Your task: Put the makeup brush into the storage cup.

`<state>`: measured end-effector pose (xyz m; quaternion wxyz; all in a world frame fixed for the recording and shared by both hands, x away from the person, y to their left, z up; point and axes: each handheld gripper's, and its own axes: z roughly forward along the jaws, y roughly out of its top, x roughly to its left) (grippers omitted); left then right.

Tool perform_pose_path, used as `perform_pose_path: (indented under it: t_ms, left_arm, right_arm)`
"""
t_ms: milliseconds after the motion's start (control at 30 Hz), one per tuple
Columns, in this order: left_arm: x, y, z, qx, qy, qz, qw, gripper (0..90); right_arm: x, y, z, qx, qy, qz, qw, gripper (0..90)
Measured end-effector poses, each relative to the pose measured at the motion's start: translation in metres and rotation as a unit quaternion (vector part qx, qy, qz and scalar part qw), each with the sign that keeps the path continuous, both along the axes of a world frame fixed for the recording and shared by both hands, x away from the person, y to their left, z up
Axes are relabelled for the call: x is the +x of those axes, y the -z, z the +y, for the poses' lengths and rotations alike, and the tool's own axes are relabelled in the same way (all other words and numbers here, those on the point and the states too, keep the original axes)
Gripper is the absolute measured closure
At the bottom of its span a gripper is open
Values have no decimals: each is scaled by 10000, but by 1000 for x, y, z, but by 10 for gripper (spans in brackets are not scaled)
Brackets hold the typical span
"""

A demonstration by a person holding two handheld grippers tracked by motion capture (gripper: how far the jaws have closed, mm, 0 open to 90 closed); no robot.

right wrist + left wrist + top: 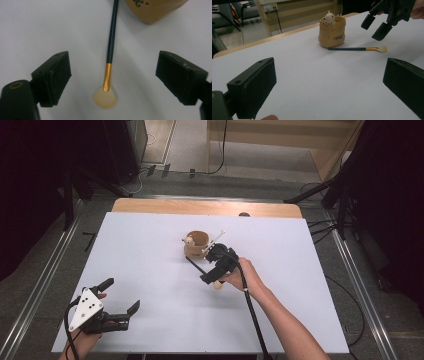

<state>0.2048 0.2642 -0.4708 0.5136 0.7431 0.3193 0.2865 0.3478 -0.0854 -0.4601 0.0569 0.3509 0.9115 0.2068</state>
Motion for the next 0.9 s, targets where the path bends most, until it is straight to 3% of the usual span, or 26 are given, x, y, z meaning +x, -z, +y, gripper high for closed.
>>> perform_pose_path:
  t_ms: [433, 667, 900]
  left_arm:
    - [0, 0, 0, -20, -27, 18, 10000, 0]
    - [0, 0, 1, -15, -29, 27, 10000, 0]
    - [0, 0, 1, -14, -30, 33, 10000, 0]
  right_arm:
    - [7, 11, 11, -562, -55, 413, 9975, 455]
    - [8, 17, 17, -720, -158, 586, 9956, 610]
    - [10, 20, 22, -966, -124, 653, 9931, 682]
